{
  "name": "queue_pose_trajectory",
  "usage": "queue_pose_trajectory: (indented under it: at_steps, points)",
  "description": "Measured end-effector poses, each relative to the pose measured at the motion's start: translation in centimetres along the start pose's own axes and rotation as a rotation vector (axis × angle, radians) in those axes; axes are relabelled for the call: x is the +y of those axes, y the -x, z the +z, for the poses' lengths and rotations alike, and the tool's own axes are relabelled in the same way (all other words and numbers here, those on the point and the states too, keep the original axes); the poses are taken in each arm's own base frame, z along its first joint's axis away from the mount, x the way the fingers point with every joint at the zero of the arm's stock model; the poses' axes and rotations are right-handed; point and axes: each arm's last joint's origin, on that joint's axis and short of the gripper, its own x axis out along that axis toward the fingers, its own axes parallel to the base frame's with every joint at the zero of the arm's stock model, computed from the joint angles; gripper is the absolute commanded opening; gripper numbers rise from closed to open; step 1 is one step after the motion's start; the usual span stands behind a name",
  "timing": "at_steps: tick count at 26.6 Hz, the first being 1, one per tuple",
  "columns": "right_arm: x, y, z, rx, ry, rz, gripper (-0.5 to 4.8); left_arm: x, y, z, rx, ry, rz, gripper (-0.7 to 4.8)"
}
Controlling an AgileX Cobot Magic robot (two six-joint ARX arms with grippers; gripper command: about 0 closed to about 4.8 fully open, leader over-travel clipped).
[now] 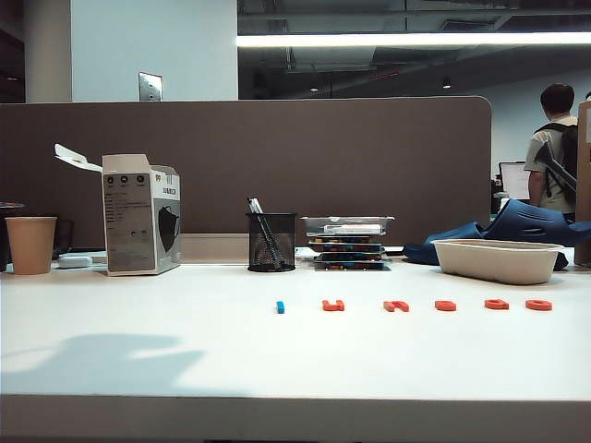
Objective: Select the appropriate letters from the row of letter magnets placed on the table to arrange into the word "sun".
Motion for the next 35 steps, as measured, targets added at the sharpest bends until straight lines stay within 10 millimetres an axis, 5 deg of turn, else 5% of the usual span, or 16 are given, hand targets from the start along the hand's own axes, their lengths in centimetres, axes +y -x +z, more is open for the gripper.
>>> queue_pose_trajectory:
  at_steps: [5, 9, 15, 20, 28, 30, 31, 35]
  points:
    - [0.6, -0.6, 4.7, 0.0, 0.016, 0.115, -0.03, 0.0, 0.0, 0.0, 0.0, 0.0, 0.0, -0.04]
    - [0.9, -3.3, 9.3, 0.103, 0.002, 0.13, -0.03, 0.0, 0.0, 0.0, 0.0, 0.0, 0.0, -0.04]
    - [1.5, -7.7, 11.6, 0.3, -0.034, 0.154, -0.03, 0.0, 0.0, 0.0, 0.0, 0.0, 0.0, -0.04]
    - [3.3, -11.9, 11.1, 0.475, -0.05, 0.22, -0.02, 0.0, 0.0, 0.0, -0.001, 0.001, -0.001, -0.04]
    - [6.7, -18.2, 7.2, 0.638, -0.054, 0.266, 0.01, 0.0, 0.1, 0.0, -0.004, 0.001, 0.0, -0.04]
    - [7.2, -19.6, 6.0, 0.683, -0.071, 0.256, 0.39, 0.0, 0.1, 0.0, -0.005, 0.001, 0.0, -0.04]
    - [7.5, -20.1, 5.4, 0.708, -0.078, 0.254, 1.14, 0.0, 0.1, 0.0, -0.005, 0.001, 0.0, -0.04]
    - [8.4, -23.8, 0.3, 0.902, -0.125, 0.164, 1.27, 0.0, 0.1, 0.0, -0.006, 0.001, -0.001, -0.04]
